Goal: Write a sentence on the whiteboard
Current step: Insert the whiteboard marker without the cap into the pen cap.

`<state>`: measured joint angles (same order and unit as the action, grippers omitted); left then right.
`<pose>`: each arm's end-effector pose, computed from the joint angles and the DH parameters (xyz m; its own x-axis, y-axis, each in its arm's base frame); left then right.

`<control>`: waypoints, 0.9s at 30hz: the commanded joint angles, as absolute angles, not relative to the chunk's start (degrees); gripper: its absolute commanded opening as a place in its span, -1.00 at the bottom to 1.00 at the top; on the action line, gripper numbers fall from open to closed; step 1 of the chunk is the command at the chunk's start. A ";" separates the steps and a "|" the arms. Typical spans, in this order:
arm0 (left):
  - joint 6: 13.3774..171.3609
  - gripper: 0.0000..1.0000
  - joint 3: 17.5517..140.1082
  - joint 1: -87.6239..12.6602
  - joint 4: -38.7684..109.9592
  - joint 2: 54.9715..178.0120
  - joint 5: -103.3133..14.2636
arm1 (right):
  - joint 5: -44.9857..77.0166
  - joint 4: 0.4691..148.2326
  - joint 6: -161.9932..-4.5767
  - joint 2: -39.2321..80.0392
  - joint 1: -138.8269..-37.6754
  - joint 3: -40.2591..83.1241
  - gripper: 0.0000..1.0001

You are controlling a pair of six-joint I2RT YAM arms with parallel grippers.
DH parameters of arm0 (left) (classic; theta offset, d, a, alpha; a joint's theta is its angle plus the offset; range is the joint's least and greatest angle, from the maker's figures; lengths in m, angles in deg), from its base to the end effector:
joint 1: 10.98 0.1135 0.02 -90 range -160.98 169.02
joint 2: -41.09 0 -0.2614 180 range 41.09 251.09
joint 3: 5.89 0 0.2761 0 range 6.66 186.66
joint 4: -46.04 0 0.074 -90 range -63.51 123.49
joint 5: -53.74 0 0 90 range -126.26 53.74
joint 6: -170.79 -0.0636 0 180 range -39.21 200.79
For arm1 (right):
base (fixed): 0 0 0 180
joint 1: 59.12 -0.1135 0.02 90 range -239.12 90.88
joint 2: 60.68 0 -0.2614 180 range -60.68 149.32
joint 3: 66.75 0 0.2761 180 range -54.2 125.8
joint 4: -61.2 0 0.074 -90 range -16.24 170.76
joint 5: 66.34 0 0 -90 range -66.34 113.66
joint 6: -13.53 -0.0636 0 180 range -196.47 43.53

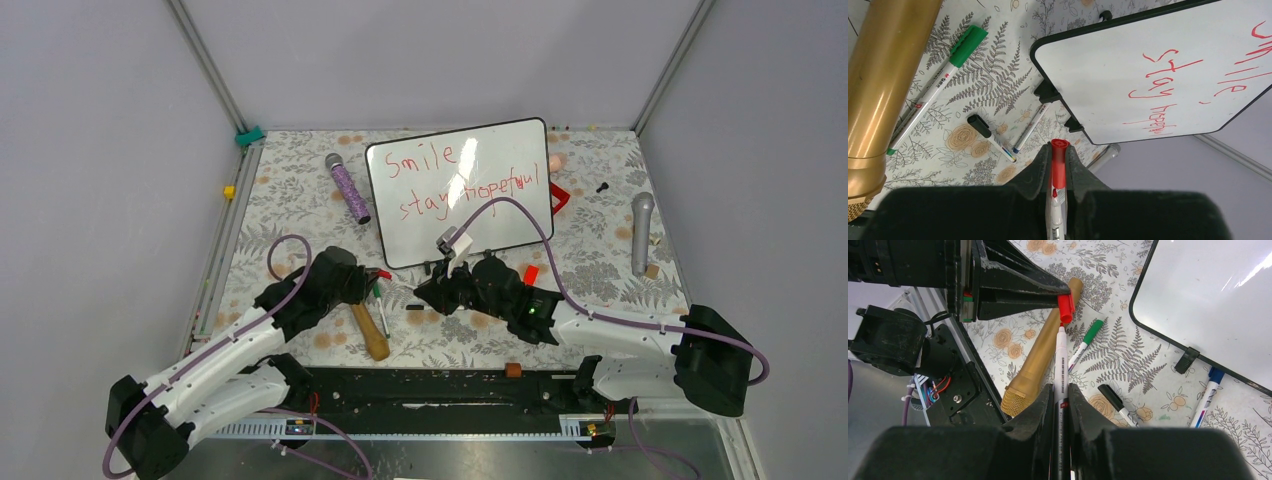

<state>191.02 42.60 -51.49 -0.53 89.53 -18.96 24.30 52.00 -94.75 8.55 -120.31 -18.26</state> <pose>0.1760 -0.1255 0.2116 -0.2452 -0.9688 0.0355 -0.6783 0.1453 -0.7203 0.1550 0.2803 0.2326 -0.3647 -0.0123 -0.9310 -0.7967 0.5216 0.3052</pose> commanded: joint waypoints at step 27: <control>192.19 -1.00 41.38 -51.20 2.29 88.47 -19.80 | 28.37 50.46 -93.38 6.42 -120.98 -16.89 -1.00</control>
<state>191.46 41.38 -51.49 0.65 89.71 -19.97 27.27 51.95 -94.19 7.22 -120.44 -17.71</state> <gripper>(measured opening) 0.066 0.179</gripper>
